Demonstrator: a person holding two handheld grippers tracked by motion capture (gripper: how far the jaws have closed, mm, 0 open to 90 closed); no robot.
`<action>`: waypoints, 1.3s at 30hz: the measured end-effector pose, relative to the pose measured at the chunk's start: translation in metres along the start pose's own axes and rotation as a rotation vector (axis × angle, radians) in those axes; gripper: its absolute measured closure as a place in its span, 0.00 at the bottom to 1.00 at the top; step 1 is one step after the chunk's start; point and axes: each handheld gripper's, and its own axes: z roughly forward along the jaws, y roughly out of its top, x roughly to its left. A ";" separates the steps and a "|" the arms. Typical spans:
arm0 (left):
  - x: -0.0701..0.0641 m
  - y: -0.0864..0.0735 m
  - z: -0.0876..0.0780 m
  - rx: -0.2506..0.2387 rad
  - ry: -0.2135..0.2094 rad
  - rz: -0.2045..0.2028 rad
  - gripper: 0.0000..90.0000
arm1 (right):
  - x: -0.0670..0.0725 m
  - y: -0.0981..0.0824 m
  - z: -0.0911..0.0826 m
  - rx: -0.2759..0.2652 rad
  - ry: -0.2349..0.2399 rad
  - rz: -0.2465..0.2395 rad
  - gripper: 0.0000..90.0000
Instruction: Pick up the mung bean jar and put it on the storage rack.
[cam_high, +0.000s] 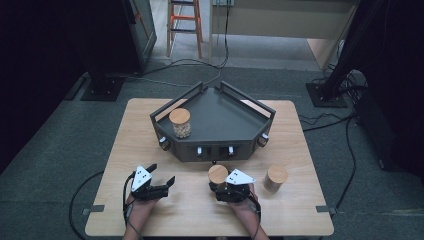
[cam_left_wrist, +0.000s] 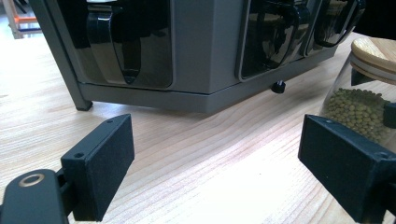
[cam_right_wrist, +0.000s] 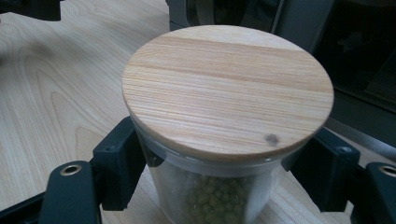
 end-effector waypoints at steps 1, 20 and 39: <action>0.000 0.000 0.000 0.001 -0.001 0.000 0.12 | 0.000 0.000 0.000 0.000 -0.001 0.000 0.28; 0.000 0.000 0.001 0.002 -0.003 -0.003 0.12 | -0.004 0.018 -0.010 -0.015 -0.029 0.002 0.28; 0.000 0.000 0.000 0.002 -0.004 -0.005 0.12 | -0.004 0.054 -0.023 -0.006 -0.030 -0.029 0.28</action>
